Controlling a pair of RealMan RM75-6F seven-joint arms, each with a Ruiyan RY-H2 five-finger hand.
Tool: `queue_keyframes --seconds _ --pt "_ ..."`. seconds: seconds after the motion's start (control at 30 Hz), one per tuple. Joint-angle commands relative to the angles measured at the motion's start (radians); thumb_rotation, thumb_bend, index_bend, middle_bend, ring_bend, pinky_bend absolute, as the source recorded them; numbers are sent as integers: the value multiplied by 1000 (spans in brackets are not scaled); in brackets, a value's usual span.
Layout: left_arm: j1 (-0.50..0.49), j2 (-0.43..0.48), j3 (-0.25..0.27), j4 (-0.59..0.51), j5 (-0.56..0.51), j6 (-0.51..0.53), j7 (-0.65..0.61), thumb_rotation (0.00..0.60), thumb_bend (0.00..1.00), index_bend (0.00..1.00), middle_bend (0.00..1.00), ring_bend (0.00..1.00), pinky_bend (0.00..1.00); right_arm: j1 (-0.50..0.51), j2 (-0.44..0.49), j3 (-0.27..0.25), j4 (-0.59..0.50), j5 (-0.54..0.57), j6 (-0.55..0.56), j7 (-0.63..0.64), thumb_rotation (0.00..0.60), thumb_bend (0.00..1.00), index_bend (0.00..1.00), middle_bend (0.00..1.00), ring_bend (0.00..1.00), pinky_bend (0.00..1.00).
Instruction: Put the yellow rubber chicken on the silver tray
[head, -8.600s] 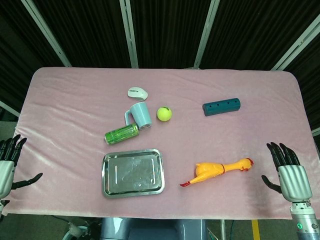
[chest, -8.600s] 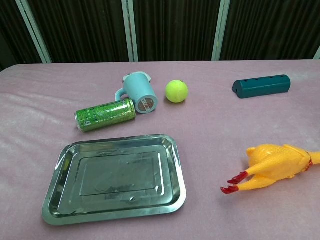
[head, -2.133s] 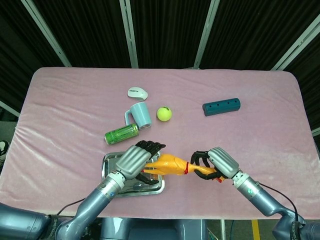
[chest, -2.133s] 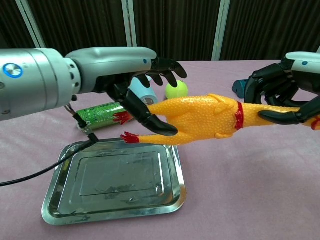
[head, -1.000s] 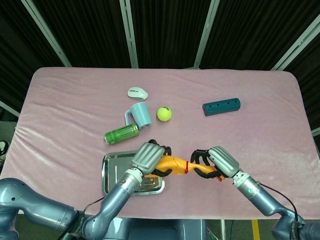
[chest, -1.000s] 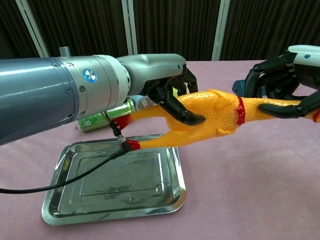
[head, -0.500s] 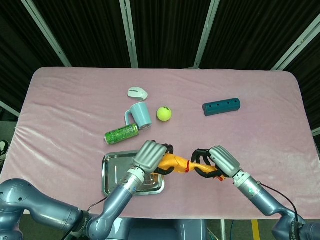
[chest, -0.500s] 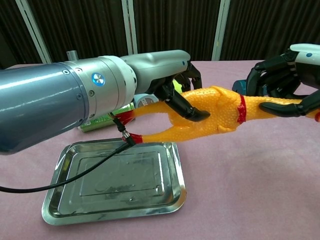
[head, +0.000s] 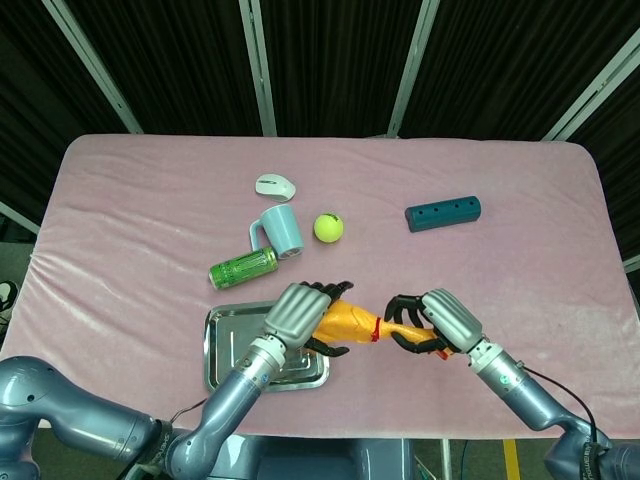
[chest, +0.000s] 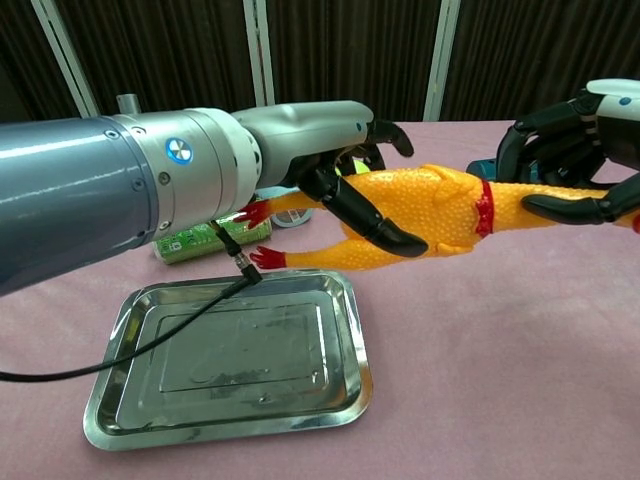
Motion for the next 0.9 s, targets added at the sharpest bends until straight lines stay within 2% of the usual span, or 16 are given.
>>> queue_keyframes --seconds 0.03,0.37,0.47,0.6,0.73,0.83,0.9 --pt "1 6 0 -4 -4 0 -1 533 11 9 147 181 300 -1 1 1 -1 1 2 1 600 1000 964 740 756 972" --pt "1 14 0 7 -3 6 -12 534 30 19 143 180 300 -4 4 2 -5 3 7 2 600 1000 965 740 756 972" --pt "-6 9 -3 15 -10 3 -9 532 146 85 183 185 300 -3 2 2 -6 3 8 4 600 1000 965 740 757 972" --pt "-18 -5 -11 27 -22 2 -5 512 357 209 295 271 305 -3 1 2 -3 4 6 10 600 1000 968 742 759 973" --pt "-34 -24 -15 42 -37 -3 6 546 497 306 393 349 309 -2 -1 2 -1 4 7 18 600 1000 970 743 761 973" --pt "-46 -38 -17 52 -40 -1 18 592 587 429 518 451 340 -4 -1 3 1 5 10 22 600 1000 971 743 761 973" --pt "-49 -48 -20 58 -31 8 17 600 637 516 603 531 365 -5 -1 3 4 8 10 24 600 1000 971 744 761 973"
